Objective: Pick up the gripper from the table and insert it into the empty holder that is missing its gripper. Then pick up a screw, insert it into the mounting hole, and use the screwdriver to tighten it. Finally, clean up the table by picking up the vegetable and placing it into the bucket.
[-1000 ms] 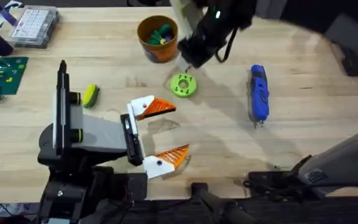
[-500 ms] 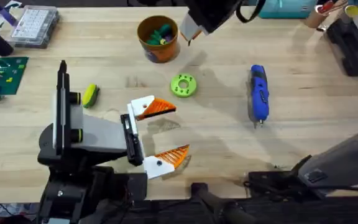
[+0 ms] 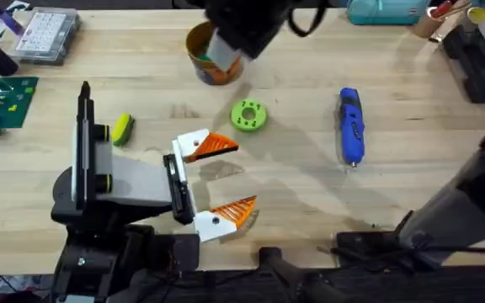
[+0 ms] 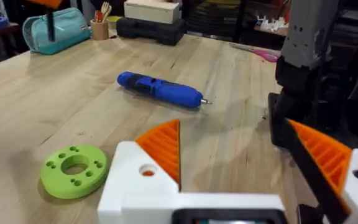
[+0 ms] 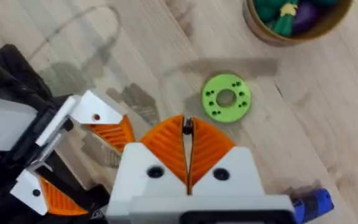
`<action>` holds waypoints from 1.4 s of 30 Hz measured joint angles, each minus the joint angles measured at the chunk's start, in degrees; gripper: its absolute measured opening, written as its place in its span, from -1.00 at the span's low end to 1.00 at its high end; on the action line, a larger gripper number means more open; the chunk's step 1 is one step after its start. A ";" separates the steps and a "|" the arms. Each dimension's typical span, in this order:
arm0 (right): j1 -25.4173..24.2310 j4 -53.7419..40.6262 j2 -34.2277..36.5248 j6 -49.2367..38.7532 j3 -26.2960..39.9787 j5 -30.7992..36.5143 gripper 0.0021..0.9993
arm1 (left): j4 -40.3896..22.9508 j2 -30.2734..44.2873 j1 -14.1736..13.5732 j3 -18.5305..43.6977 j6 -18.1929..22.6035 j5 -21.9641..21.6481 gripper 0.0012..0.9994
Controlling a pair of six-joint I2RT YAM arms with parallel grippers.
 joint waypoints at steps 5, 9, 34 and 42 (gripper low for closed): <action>3.95 -0.02 1.43 -0.45 1.45 0.00 -0.99 | 0.00 0.00 0.00 0.00 0.00 0.00 0.98; 7.41 0.17 1.53 -1.70 1.64 0.00 -0.99 | 0.00 0.00 0.00 0.02 0.00 0.00 0.98; 13.42 -1.03 1.53 -3.89 1.75 0.00 -0.99 | 0.00 0.00 0.00 0.00 0.00 0.00 0.98; 13.94 -2.60 1.53 -4.11 1.73 0.00 -0.99 | 0.00 0.00 0.00 0.00 0.00 0.02 0.98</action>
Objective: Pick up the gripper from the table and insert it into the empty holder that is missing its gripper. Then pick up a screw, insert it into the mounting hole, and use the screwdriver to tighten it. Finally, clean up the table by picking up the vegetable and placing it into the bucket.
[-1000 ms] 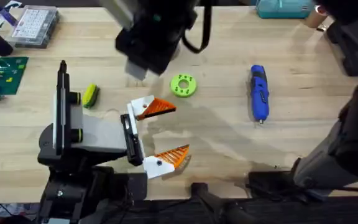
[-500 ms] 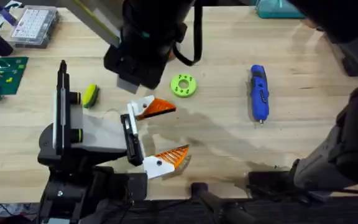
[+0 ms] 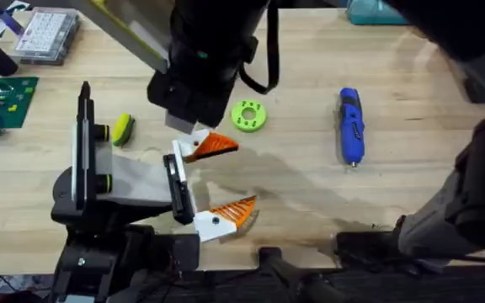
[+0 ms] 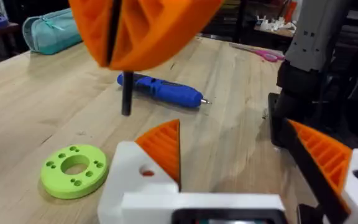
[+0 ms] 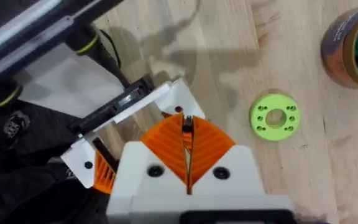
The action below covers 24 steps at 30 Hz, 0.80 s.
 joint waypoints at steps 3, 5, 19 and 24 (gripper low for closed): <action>0.28 0.00 0.00 -0.08 0.00 0.00 -0.99 | 0.00 0.00 0.00 0.00 0.00 -0.02 0.98; 0.53 0.00 0.00 -0.21 0.02 0.00 -0.99 | 0.00 0.00 0.00 0.00 0.00 -0.02 0.98; 1.14 0.08 0.00 -0.59 -1.74 0.00 -0.99 | 0.00 0.00 0.00 0.00 0.00 -0.02 0.98; 1.14 0.25 0.00 -0.61 -1.78 0.00 -0.99 | 0.00 0.00 0.00 0.00 0.00 -0.02 0.98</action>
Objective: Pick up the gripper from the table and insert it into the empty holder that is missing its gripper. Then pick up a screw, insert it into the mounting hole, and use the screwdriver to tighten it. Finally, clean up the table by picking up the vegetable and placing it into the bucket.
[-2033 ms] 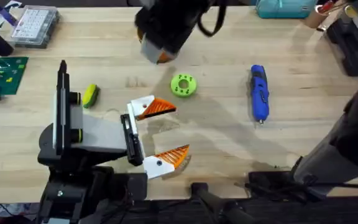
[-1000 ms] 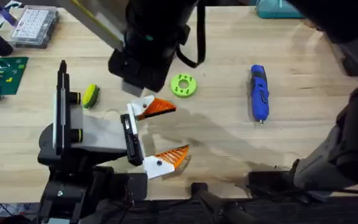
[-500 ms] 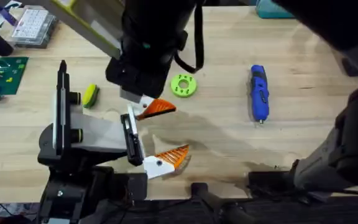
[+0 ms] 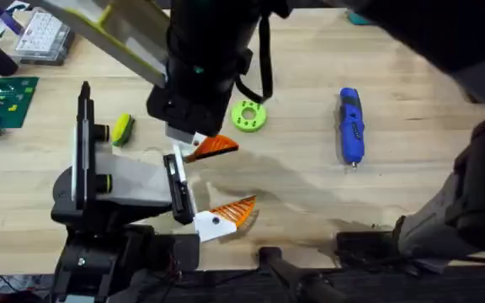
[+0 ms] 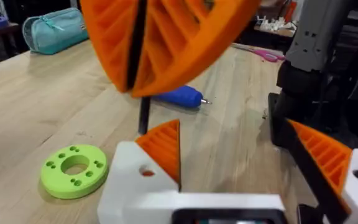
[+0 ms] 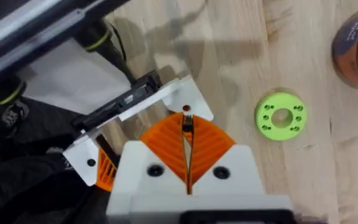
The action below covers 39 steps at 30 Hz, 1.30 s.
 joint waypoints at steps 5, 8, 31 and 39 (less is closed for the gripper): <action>0.00 0.47 0.00 0.00 -1.33 0.00 -0.99 | 0.00 0.00 0.00 0.00 0.00 0.00 0.98; 0.00 1.22 0.00 0.02 -2.40 -0.02 -0.99 | 0.00 0.00 0.00 0.00 0.00 0.00 0.98; 0.15 2.12 0.00 0.02 -4.26 -0.04 -0.99 | 0.01 0.00 0.00 0.00 0.00 0.00 0.98; 0.48 2.49 0.00 0.02 -4.49 -0.03 -0.99 | 0.00 0.00 0.00 0.00 0.00 0.00 0.98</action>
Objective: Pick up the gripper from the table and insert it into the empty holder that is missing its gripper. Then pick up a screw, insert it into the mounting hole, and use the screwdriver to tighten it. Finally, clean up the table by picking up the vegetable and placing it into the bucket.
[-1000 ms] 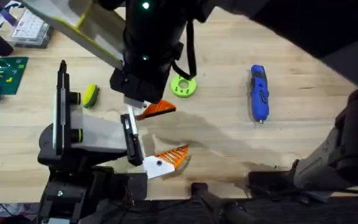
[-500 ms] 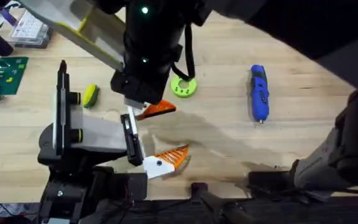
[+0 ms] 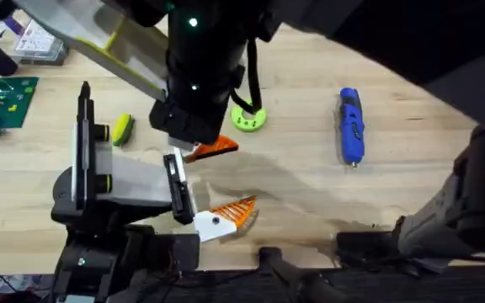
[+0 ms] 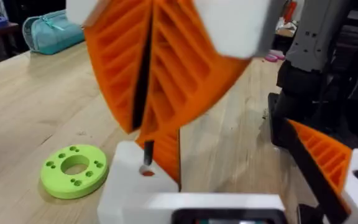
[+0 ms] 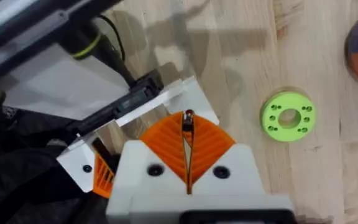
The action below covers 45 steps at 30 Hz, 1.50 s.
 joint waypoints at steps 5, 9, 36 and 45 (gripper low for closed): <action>0.00 0.83 0.00 0.00 -0.42 -0.02 -0.99 | 0.00 0.00 0.00 0.01 0.00 0.00 0.98; 0.00 1.52 0.00 0.00 -2.01 -0.02 -0.99 | 0.00 0.00 0.00 0.00 0.00 0.01 0.98; -0.15 2.01 0.00 0.00 -2.51 -0.02 -0.99 | 0.00 0.00 0.00 0.00 0.00 0.01 0.98; -0.15 1.43 0.00 0.00 -2.51 -0.02 -0.99 | 0.00 0.00 0.00 0.00 0.00 0.00 0.98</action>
